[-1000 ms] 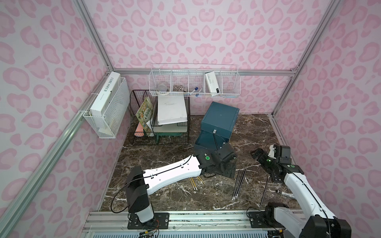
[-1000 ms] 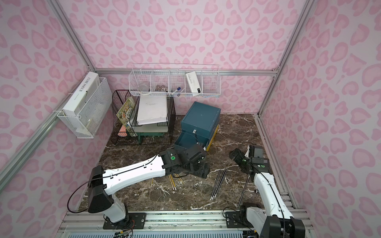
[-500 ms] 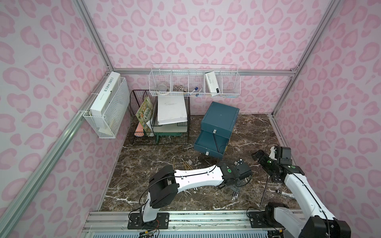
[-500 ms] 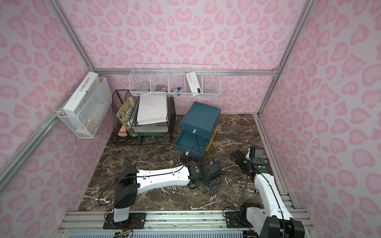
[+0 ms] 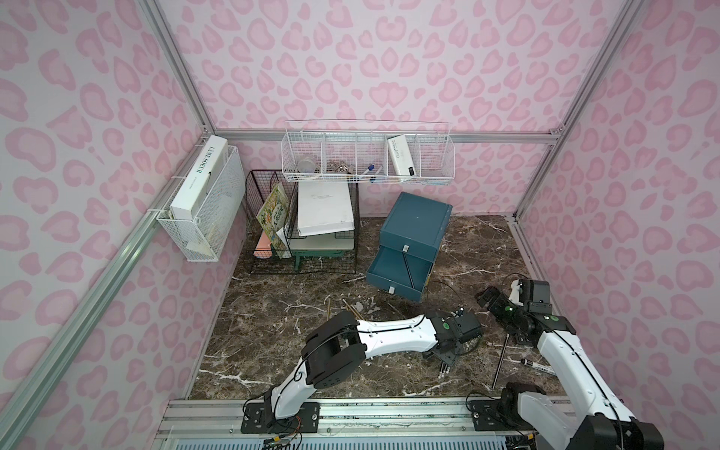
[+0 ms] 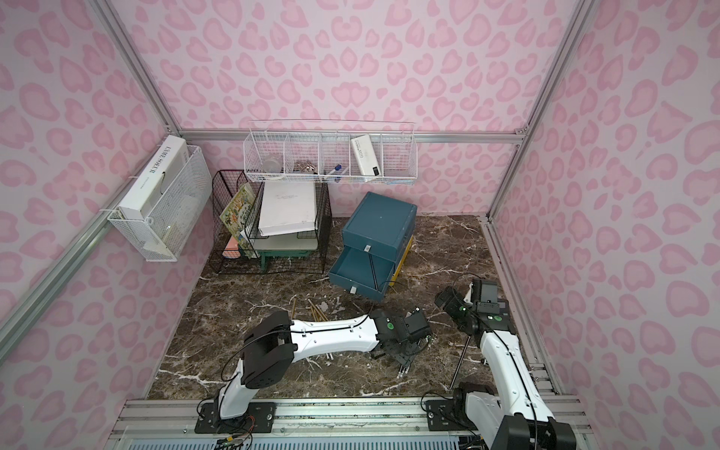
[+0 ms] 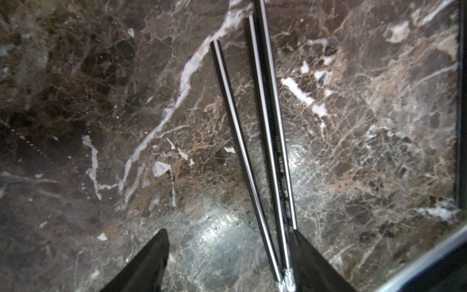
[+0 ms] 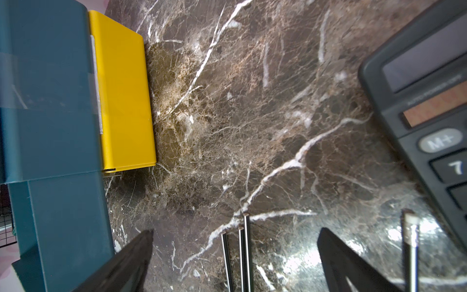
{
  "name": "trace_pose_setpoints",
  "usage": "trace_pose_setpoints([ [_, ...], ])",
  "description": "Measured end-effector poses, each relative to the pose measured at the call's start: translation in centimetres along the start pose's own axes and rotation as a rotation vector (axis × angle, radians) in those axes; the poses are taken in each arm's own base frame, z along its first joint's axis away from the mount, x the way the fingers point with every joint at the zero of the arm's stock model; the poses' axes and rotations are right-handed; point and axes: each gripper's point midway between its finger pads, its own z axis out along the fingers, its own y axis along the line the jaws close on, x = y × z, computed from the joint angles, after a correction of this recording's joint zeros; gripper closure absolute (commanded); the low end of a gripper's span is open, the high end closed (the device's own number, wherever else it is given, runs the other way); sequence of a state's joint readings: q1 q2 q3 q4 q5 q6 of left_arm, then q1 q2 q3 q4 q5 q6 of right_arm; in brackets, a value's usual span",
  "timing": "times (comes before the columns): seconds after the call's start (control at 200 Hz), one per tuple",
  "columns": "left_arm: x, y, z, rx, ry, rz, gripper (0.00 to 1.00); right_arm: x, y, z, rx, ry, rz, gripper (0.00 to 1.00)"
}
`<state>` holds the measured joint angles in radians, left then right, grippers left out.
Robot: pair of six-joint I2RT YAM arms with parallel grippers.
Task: Please place the pencils in the drawer according to their color
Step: Pick up the pencil from the center of the board.
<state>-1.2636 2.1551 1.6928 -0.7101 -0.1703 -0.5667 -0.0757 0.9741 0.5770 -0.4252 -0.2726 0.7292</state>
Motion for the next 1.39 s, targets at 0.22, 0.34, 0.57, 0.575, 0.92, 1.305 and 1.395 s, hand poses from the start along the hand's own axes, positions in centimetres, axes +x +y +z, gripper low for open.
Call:
trace_pose_setpoints([
  [0.22, -0.1, -0.3, 1.1, -0.007, 0.010, 0.001, 0.36, 0.1, -0.1, 0.0, 0.004, 0.005, 0.001, 0.00],
  [0.34, -0.2, -0.2, 1.7, -0.027, 0.016, -0.008, 0.41, 0.1, -0.1, 0.1, 0.005, 0.007, 0.001, 0.00],
  [0.57, 0.1, 0.8, 2.3, -0.068, 0.039, -0.027, 0.53, 0.1, -0.2, 0.2, 0.009, 0.008, -0.002, 0.00],
  [0.575, 0.2, 0.8, 2.3, -0.068, 0.040, -0.027, 0.53, 0.1, -0.2, 0.2, 0.009, 0.008, -0.002, 0.00],
  [0.92, 0.1, 1.4, 3.1, -0.058, 0.039, -0.054, 0.67, -0.2, -0.1, 0.1, 0.008, 0.001, 0.000, 0.00],
  [1.305, 0.1, 1.6, 3.2, -0.044, 0.031, -0.065, 0.85, -0.5, 0.0, -0.1, 0.005, -0.005, 0.001, 0.00],
  [1.395, 0.1, 1.8, 3.2, -0.047, 0.027, -0.066, 0.94, -0.7, 0.2, -0.1, 0.003, -0.009, -0.001, 0.00],
])
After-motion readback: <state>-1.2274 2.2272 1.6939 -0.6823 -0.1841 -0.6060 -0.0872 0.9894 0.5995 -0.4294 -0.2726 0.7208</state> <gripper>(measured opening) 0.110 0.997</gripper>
